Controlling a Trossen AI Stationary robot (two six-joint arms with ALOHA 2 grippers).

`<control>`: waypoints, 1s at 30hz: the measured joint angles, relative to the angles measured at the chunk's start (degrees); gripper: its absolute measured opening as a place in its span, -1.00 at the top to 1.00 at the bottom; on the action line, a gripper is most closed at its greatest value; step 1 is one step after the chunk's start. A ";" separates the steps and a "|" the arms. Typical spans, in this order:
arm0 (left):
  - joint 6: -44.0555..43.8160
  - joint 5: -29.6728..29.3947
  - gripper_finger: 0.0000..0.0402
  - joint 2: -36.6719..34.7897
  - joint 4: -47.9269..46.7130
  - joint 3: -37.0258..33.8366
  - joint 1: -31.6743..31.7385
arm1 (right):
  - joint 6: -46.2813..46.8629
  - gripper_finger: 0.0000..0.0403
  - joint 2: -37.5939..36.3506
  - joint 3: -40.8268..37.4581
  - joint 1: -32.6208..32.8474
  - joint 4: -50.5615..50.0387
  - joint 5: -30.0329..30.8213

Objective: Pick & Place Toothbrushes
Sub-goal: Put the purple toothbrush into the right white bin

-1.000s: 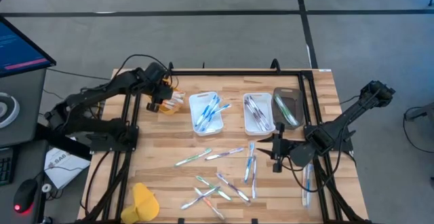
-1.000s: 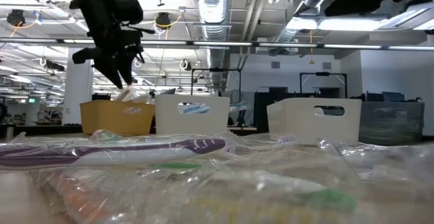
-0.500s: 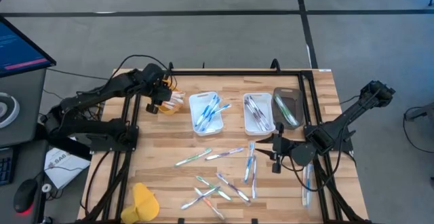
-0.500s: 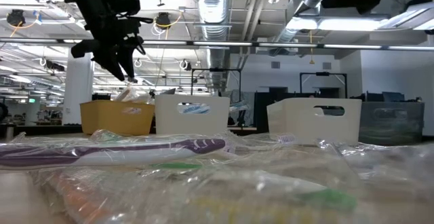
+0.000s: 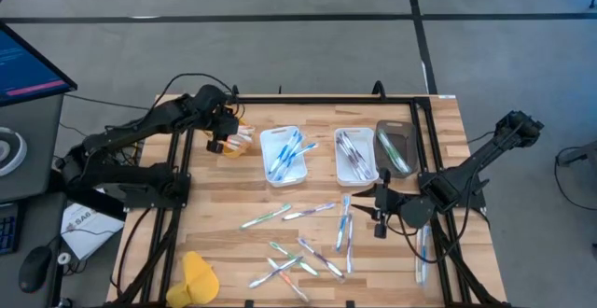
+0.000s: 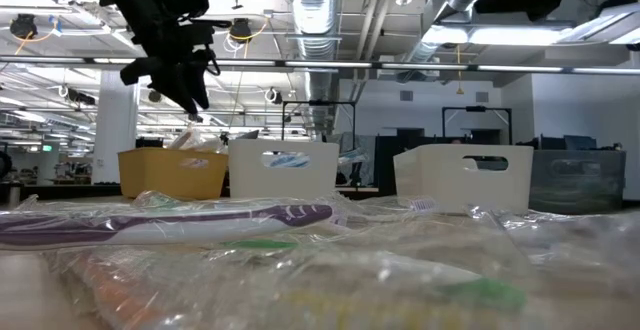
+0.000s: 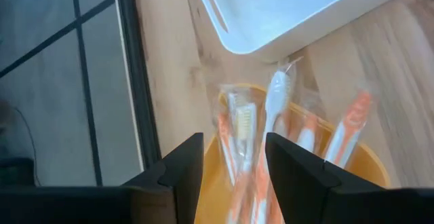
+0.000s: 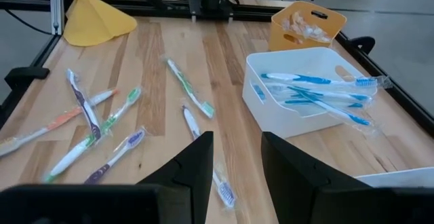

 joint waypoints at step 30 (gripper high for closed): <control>-29.67 12.98 0.23 0.02 2.71 0.00 -25.96 | -0.02 0.36 0.00 0.00 0.00 1.65 -10.37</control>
